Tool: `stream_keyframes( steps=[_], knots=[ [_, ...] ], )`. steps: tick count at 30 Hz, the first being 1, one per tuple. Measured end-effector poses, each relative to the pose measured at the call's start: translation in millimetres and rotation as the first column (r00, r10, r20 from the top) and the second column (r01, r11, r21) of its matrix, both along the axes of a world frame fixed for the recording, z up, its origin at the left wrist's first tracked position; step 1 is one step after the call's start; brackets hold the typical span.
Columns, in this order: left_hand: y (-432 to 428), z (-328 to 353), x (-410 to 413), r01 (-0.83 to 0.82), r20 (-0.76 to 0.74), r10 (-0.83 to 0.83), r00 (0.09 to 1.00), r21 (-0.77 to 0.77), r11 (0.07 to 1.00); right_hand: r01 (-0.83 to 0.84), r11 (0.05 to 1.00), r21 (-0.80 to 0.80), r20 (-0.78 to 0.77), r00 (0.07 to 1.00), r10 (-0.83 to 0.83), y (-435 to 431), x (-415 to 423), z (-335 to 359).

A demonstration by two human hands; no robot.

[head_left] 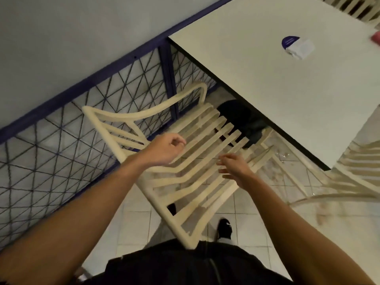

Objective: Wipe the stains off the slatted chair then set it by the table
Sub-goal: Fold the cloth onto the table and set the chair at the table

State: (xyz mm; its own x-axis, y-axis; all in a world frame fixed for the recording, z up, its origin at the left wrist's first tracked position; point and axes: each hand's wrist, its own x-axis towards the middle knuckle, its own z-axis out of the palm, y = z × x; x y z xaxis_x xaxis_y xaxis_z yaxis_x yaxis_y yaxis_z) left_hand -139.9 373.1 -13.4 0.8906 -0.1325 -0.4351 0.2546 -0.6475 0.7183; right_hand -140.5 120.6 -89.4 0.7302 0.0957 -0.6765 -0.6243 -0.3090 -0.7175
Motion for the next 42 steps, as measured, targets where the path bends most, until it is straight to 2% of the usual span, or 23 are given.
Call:
stream_keyframes(
  steps=[2, 4, 7, 9, 13, 16, 19, 21, 23, 25, 27, 32, 36, 39, 42],
  knots=[
    [35, -5, 9, 0.125, 0.012, -0.127, 0.992, 0.118, 0.985, 0.032, 0.999, 0.018, 0.001, 0.999, -0.032, 26, -14, 7],
    [65, -11, 17, 0.262, -0.039, -0.261, 0.965, 0.234, 0.936, 0.031, 0.999, 0.024, 0.011, 0.999, -0.031, 52, -25, 14],
    [98, -23, 27, 0.486, -0.118, -0.483, 0.868, 0.408, 0.773, 0.004, 1.0, -0.002, -0.014, 1.0, -0.004, 84, -48, 24],
    [114, -27, 31, 0.557, -0.159, -0.553, 0.818, 0.461, 0.691, -0.011, 1.0, -0.016, -0.026, 1.0, 0.011, 98, -65, 26],
    [128, -28, 32, 0.616, -0.185, -0.61, 0.771, 0.464, 0.637, -0.065, 0.989, -0.132, 0.032, 0.997, 0.07, 119, -87, 28],
    [136, -32, 23, 0.681, -0.227, -0.682, 0.696, 0.511, 0.525, -0.078, 0.969, -0.235, 0.047, 0.995, 0.091, 132, -102, 31],
    [144, -42, 11, 0.582, -0.064, -0.717, 0.694, 0.636, 0.506, -0.133, 0.936, -0.327, 0.014, 0.989, 0.145, 148, -118, 33],
    [144, -47, 8, 0.498, 0.029, -0.716, 0.698, 0.698, 0.514, -0.213, 0.876, -0.433, -0.01, 0.973, 0.231, 163, -131, 30],
    [142, -51, 11, 0.482, 0.04, -0.708, 0.705, 0.706, 0.519, -0.198, 0.8, -0.566, 0.035, 0.964, 0.263, 176, -140, 29],
    [142, -52, 18, 0.517, 0.019, -0.726, 0.687, 0.69, 0.507, -0.032, 0.772, -0.635, 0.137, 0.979, 0.153, 182, -145, 30],
    [144, -53, 21, 0.53, 0.022, -0.747, 0.665, 0.691, 0.491, 0.021, 0.714, -0.7, 0.21, 0.962, 0.177, 185, -149, 29],
    [141, -52, 23, 0.544, 0.063, -0.784, 0.618, 0.686, 0.484, -0.037, 0.647, -0.761, 0.189, 0.942, 0.277, 183, -144, 29],
    [147, -51, 35, 0.682, 0.044, -0.878, 0.477, 0.611, 0.402, -0.048, 0.573, -0.818, 0.128, 0.957, 0.262, 183, -139, 26],
    [156, -53, 44, 0.727, 0.069, -0.917, 0.393, 0.587, 0.355, 0.016, 0.539, -0.842, 0.112, 0.983, 0.144, 192, -141, 21],
    [165, -57, 45, 0.751, 0.095, -0.931, 0.353, 0.565, 0.342, 0.081, 0.478, -0.874, 0.109, 0.993, 0.032, 207, -141, 22]
  ],
)
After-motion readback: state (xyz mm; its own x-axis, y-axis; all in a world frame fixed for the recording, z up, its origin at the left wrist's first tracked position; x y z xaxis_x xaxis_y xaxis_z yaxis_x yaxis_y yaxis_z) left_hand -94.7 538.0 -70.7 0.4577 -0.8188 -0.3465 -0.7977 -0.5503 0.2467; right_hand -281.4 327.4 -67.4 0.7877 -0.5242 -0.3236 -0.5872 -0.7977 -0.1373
